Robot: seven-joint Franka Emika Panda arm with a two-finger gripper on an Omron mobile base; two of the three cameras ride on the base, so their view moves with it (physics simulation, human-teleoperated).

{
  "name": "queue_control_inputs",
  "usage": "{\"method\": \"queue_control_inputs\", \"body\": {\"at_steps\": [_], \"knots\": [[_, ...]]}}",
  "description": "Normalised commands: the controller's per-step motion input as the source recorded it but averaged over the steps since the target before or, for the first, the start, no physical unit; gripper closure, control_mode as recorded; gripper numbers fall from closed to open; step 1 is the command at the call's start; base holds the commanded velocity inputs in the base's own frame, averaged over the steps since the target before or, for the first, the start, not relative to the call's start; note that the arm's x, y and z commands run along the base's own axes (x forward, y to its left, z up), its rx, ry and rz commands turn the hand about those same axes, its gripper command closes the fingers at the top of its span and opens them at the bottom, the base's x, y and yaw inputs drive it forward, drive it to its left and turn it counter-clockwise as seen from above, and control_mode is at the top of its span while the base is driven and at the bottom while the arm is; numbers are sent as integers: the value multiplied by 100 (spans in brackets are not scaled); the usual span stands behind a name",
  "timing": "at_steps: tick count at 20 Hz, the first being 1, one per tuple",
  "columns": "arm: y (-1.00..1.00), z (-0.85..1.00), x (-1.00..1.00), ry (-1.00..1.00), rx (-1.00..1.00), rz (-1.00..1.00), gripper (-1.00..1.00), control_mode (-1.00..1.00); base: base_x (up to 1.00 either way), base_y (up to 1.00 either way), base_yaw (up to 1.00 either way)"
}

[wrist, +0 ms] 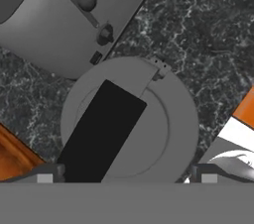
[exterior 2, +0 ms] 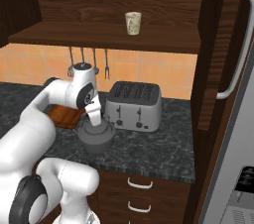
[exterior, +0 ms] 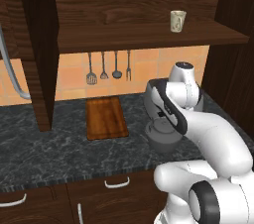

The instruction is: Pick the kettle from the counter and place it on the tray. Then pick the mug from the cabinet and place it on the tray. Then close the cabinet doors.

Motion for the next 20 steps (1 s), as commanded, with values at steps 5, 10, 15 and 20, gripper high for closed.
{"method": "queue_control_inputs", "body": {"at_steps": [5, 10, 15, 20], "knots": [[1, -17, 9, 1, 0, 0, -100, -100, 0, 0, 0], [0, -10, 14, 0, 0, -1, -100, -100, 0, 0, 0], [1, -5, 10, 0, 1, -2, -100, -100, 0, 0, 0], [1, 0, 2, 0, 3, -2, -100, -100, 0, 0, 0]]}}
